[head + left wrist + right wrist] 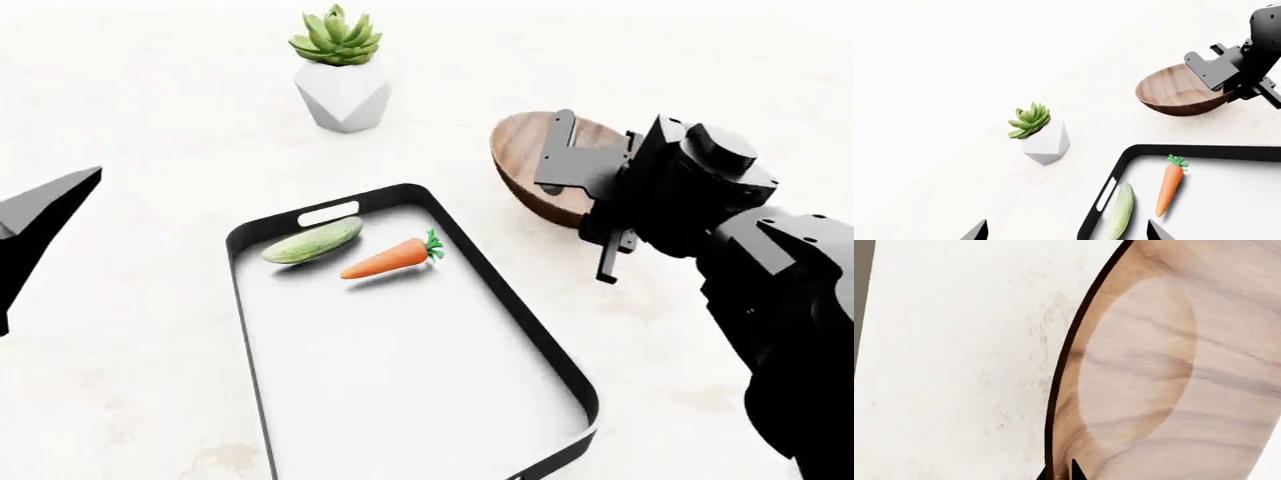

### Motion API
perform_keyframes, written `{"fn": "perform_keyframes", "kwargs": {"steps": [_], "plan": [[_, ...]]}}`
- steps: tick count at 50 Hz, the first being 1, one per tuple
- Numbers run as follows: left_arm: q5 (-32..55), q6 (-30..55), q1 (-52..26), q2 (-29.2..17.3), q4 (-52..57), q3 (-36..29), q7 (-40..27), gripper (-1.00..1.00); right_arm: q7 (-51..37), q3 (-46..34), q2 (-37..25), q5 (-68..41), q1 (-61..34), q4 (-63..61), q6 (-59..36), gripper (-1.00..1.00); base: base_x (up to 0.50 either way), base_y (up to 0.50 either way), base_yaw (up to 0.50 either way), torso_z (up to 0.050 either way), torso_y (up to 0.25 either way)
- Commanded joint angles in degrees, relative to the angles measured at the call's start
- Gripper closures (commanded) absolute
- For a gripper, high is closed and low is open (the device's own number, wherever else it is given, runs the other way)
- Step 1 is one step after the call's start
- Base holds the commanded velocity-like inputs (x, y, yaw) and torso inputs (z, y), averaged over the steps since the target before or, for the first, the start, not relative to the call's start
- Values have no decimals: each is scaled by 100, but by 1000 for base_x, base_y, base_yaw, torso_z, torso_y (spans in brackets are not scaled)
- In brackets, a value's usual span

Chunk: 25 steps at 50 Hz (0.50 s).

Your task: Place the two vegetables and bowl onto the tray for setting up a vegetable dip station.

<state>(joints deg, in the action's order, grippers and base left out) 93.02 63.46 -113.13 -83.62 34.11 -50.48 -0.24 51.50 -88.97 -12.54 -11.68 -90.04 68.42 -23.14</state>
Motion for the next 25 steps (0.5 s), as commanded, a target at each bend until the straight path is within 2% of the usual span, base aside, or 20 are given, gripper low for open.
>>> {"fn": "perform_keyframes", "kwargs": {"steps": [1, 6, 15, 20, 24, 25], "plan": [[-24, -153, 125, -89, 42, 6, -11, -100, -60, 90, -74, -4, -63, -82, 297, 100, 0, 0, 0, 0, 0], [-49, -220, 179, -118, 63, 3, -10, -100, -18, 125, -277, -3, -358, -454, 497, 100, 0, 0, 0, 0, 0], [-106, -433, 320, -197, 116, -29, -4, -100, 212, -109, -1209, 159, -802, -2341, 15, 100, 0, 0, 0, 0, 0], [-156, -427, 348, -92, 73, -31, -26, -100, 1032, -679, -2327, 540, -1542, -4634, -372, 100, 0, 0, 0, 0, 0], [-333, -692, 516, 52, 5, -112, -14, -100, 1618, -715, -2712, 504, -2119, -5622, -510, 100, 0, 0, 0, 0, 0], [-393, -804, 592, 99, -8, -151, -10, -100, 1728, -802, -2811, 638, -2242, -5739, -249, 100, 0, 0, 0, 0, 0]]}}
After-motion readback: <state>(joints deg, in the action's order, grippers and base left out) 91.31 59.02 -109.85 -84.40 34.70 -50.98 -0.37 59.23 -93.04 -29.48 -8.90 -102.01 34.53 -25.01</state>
